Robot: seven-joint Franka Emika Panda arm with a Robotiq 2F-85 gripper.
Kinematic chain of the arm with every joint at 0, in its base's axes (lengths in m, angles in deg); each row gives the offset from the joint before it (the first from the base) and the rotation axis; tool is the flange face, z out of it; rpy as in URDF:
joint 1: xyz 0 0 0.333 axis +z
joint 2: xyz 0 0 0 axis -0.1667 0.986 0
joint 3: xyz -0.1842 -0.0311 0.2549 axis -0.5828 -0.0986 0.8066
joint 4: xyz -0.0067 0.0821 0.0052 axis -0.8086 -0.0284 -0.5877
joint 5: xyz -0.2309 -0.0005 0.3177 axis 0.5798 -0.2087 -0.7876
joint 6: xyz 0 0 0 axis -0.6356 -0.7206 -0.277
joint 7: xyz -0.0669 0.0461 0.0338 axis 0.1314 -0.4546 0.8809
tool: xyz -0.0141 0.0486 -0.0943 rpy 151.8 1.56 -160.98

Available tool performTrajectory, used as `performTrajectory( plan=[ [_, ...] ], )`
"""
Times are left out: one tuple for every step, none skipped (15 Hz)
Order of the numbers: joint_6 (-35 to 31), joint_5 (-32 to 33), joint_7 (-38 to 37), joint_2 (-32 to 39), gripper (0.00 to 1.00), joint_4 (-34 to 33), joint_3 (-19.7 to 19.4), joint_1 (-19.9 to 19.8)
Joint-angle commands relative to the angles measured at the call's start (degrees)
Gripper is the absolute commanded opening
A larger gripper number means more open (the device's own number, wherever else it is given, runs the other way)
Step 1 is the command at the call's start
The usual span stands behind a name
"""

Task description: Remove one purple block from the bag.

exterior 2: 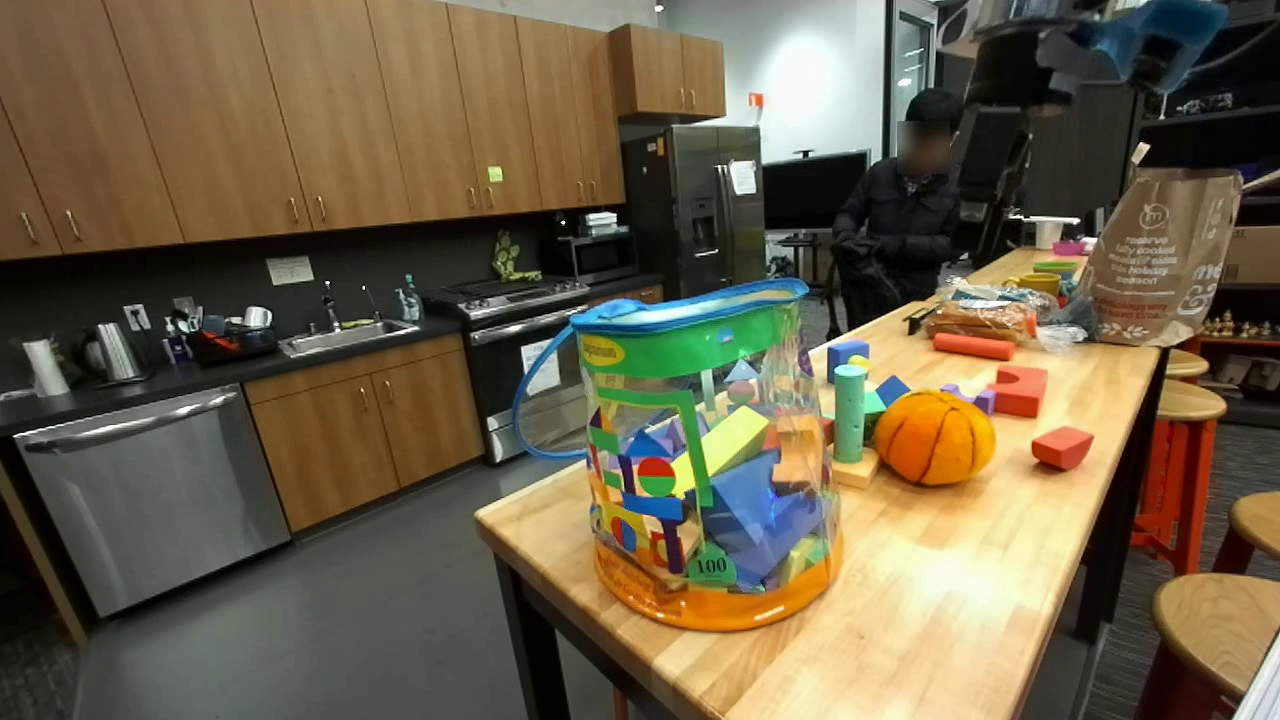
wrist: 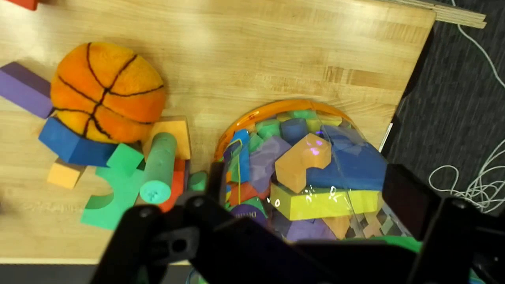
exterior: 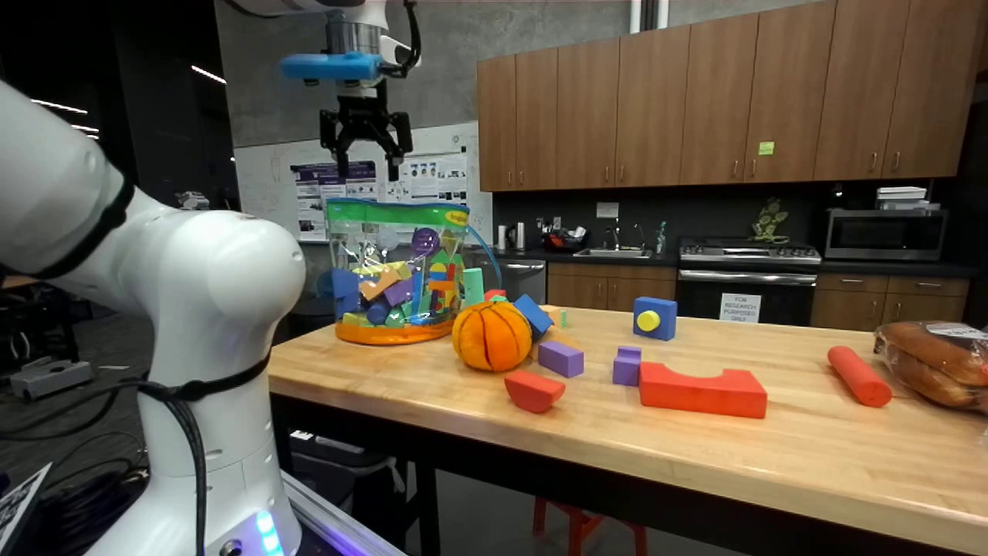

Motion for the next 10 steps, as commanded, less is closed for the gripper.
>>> performTrajectory(
  plan=[
    [1.9, 1.8, 1.1, 8.9, 1.0, -10.4, 2.8, 0.4],
    [1.9, 2.3, 0.9, 11.0, 1.0, -12.6, 3.8, 0.6],
    [1.8, 2.7, 0.8, 13.3, 1.0, -15.0, 4.9, 0.8],
    [1.6, 3.3, 0.7, 15.5, 1.0, -17.2, 6.1, 1.0],
    [1.6, 3.8, 0.3, 17.9, 1.0, -19.5, 7.4, 1.1],
    [1.6, 4.6, 0.2, 20.2, 1.0, -21.6, 8.6, 1.2],
    [1.1, 5.8, -0.4, 22.7, 1.0, -23.7, 10.0, 1.1],
    [0.6, 7.2, -0.7, 25.0, 1.0, -25.8, 11.3, 1.0],
    [-0.1, 8.6, -1.2, 27.3, 1.0, -27.5, 12.4, 0.9],
    [-1.2, 10.3, -1.7, 29.8, 1.0, -29.3, 13.6, 0.9]
  ],
)
